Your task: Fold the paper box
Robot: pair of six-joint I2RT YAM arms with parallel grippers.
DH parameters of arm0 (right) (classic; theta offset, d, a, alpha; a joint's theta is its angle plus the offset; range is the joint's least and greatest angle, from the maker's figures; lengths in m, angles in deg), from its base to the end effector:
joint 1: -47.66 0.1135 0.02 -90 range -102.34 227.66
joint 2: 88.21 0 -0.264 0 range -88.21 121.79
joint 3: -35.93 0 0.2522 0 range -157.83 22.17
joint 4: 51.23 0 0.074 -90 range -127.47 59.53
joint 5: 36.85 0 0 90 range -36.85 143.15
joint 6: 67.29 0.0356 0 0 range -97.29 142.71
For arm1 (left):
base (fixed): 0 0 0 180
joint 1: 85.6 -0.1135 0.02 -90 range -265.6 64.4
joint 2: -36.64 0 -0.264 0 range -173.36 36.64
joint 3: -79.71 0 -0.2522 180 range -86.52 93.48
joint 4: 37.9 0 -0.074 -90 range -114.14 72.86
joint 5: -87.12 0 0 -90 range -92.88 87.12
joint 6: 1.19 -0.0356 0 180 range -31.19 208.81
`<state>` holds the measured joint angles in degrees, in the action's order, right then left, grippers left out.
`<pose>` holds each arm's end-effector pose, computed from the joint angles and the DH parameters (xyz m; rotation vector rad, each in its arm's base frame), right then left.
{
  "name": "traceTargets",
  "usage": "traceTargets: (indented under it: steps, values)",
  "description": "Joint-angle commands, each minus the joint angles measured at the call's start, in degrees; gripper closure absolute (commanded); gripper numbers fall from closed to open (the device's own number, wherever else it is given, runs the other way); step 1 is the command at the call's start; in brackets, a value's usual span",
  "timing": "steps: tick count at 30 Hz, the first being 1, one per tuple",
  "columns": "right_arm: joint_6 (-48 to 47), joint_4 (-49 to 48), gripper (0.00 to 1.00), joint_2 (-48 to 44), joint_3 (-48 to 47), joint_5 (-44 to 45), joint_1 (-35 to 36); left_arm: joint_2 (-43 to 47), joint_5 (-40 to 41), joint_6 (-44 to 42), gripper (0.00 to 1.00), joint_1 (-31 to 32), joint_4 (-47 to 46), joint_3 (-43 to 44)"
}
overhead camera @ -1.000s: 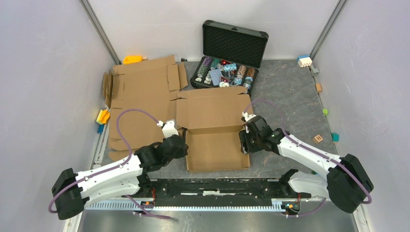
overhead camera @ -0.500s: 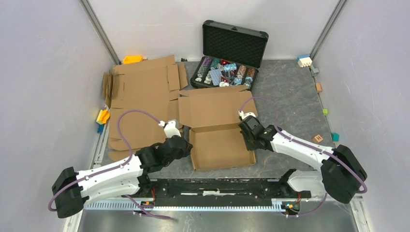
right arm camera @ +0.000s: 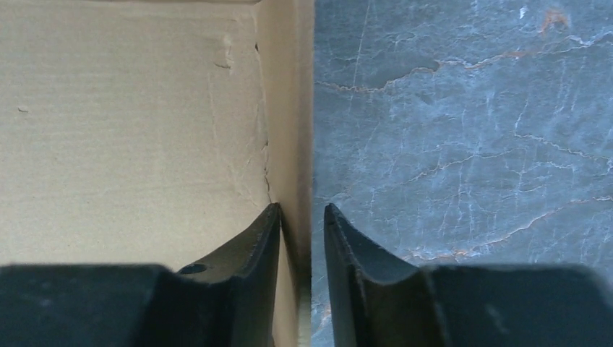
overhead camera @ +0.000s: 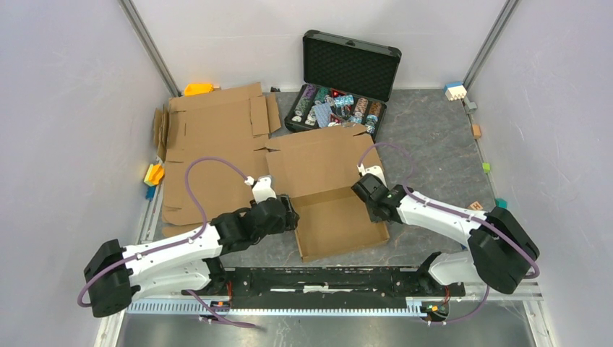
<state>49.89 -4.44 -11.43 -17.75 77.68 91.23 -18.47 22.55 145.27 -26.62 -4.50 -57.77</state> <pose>0.1755 0.1466 0.1717 -0.2720 2.5937 -0.1944 0.1104 -0.1540 0.1987 -0.1607 2.3270 -0.5138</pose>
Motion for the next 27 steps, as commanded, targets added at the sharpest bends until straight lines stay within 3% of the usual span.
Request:
traceTargets:
  steps: [1,4,6,20,22,24,27]
  values:
    - [-0.47,-1.01,0.62,-1.84,0.53,2.70,-0.15,-0.43,3.63,-0.83,0.20,-0.07,6.01,4.18]
    - [-0.69,-2.16,0.53,-3.02,0.72,1.68,-0.18,-0.12,3.18,-1.70,0.09,-0.02,6.43,4.44]
    - [-0.80,-2.27,0.50,-3.10,0.48,1.74,-0.24,-0.34,2.73,-2.18,0.07,-0.17,6.44,4.87]
    - [-2.57,-5.96,0.58,3.14,0.06,3.88,-1.03,-0.66,1.38,-3.24,0.06,-0.79,2.50,3.47]
    - [-2.61,-6.05,0.67,4.17,0.11,4.36,-1.03,-0.62,1.47,-3.29,0.06,-1.35,2.81,3.26]
    - [-2.49,-6.10,0.85,4.52,0.30,5.32,-1.03,-0.30,1.39,-3.53,0.07,-2.02,2.89,3.05]
    - [-2.62,-6.60,0.97,4.78,0.87,6.40,-1.03,0.18,1.13,-3.98,0.07,-2.97,2.70,2.62]
